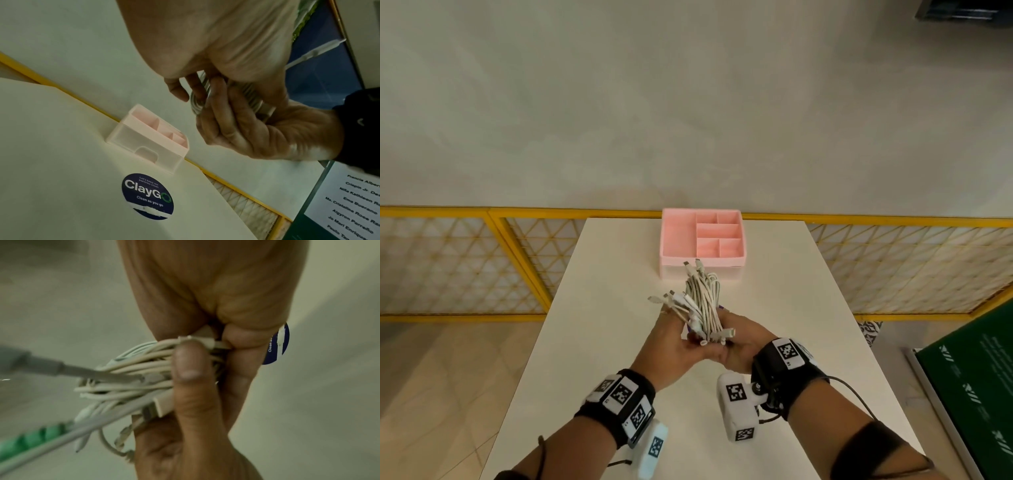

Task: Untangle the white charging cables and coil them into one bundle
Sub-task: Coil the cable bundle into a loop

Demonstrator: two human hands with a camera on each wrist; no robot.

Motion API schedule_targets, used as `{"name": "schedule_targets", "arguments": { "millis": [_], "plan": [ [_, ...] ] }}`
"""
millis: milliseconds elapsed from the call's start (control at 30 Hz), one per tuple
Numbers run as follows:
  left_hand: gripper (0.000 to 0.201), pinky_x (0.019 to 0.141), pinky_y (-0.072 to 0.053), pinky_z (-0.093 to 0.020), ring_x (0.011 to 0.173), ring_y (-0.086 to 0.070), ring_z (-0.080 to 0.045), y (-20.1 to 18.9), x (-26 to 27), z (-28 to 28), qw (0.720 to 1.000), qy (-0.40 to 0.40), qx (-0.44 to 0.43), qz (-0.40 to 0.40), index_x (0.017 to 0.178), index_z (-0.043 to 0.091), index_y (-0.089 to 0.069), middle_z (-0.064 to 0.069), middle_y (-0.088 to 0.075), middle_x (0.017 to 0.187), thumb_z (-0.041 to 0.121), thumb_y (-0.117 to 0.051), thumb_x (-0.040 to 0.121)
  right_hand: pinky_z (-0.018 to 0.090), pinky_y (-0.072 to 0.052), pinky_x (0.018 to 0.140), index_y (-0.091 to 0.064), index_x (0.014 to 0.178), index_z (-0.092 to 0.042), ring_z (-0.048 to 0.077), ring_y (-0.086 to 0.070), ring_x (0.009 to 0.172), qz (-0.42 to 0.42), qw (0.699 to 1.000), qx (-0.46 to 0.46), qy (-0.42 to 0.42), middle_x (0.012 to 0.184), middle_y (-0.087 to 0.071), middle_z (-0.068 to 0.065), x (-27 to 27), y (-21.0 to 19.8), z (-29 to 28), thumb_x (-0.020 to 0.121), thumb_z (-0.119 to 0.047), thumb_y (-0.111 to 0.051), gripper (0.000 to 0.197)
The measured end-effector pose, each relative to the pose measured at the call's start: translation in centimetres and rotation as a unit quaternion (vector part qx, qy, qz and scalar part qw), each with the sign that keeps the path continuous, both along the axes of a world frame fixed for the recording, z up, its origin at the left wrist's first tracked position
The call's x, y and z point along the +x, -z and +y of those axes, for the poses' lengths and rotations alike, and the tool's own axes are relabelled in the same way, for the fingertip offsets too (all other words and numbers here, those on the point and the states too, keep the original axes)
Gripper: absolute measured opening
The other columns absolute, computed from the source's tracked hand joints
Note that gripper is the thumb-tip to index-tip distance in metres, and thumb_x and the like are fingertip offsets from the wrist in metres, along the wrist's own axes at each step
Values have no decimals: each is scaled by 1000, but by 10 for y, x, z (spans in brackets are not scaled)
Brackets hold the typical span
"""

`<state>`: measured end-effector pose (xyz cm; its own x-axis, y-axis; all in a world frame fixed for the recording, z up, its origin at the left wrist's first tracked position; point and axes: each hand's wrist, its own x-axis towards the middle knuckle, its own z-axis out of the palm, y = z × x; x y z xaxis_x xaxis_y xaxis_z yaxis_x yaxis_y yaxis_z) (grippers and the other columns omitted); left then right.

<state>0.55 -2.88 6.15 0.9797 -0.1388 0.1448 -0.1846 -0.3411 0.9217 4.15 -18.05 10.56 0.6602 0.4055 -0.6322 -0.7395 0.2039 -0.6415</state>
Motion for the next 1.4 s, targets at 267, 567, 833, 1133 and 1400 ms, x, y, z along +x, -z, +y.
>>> {"name": "schedule_targets", "arguments": {
  "millis": [267,567,833,1133,1400],
  "plan": [
    [43,84,-59,-53,99,-72,-18,-13,-1,-12,984,-102,-141,33,117,32,-63,2,-74,104,46,-70,77,42,-57,90,-70,109,-15,27,-69,97,-19,996,-25,-80,111,-70,10,-5,-8,20,100,-42,-47,37],
    [42,74,-60,-49,94,-72,-27,-18,3,-12,976,-67,-183,93,108,35,-67,-6,-75,100,32,-88,72,38,-59,72,-68,119,-12,28,-71,88,-4,998,-60,-20,104,-73,9,-5,-2,24,100,-42,-50,39],
    [13,75,-61,-38,85,-76,-22,-31,8,-15,953,-174,-224,107,97,12,-77,-5,-79,88,14,-65,95,38,-54,80,-65,126,-15,24,-67,86,-19,999,-27,-19,95,-71,5,-14,0,27,93,-62,-49,60],
    [13,68,-58,-38,75,-69,-27,-40,24,40,860,-137,-418,259,90,1,-66,-14,-71,78,5,-56,96,36,-53,86,-64,109,-24,12,-63,92,-496,802,-317,-101,98,-68,-4,1,-34,-19,83,-31,-75,30],
    [23,78,-50,-35,79,-68,-23,-37,7,18,910,111,-216,336,99,3,-70,-15,-70,86,16,-72,79,55,-11,118,-16,154,-36,27,-2,152,-665,391,-481,-416,165,-10,-8,34,-50,3,73,-39,-75,100]
  ]
}}
